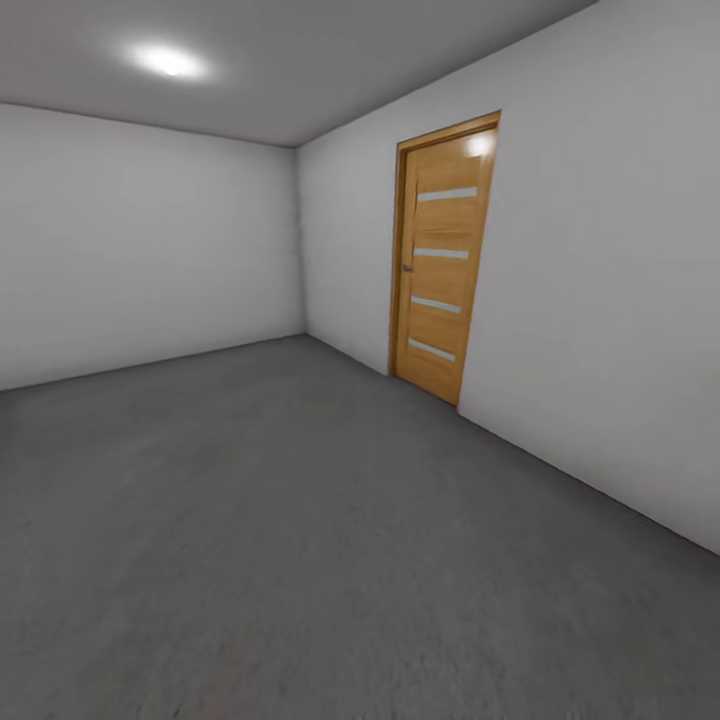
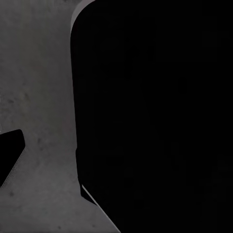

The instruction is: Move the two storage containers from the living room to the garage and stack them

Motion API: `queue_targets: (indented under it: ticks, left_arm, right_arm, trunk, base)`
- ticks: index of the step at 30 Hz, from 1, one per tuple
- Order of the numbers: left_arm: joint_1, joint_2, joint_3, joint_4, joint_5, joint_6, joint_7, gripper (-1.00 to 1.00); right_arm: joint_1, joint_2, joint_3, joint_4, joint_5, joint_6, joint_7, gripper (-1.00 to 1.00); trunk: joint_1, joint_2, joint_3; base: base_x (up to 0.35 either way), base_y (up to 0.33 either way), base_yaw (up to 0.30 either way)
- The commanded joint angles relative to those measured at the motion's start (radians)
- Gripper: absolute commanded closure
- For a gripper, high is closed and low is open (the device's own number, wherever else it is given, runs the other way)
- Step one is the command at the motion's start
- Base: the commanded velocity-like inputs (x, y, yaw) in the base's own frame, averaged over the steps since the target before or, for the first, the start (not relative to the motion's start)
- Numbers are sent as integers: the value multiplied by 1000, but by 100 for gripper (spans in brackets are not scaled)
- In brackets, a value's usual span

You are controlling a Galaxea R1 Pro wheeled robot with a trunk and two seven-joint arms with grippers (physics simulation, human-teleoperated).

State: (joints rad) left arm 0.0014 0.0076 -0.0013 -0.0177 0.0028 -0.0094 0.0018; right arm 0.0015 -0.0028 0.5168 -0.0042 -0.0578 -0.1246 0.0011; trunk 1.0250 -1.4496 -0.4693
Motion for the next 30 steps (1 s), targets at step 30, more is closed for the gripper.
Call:
queue_targets:
  ticks: [30]
  left_arm:
    - [0,0,0,-1,0,-1,0,-100]
  right_arm:
    - [0,0,6,0,-7,-3,-1,-100]
  trunk:
    - [0,0,-1]
  base:
    - [0,0,-246]
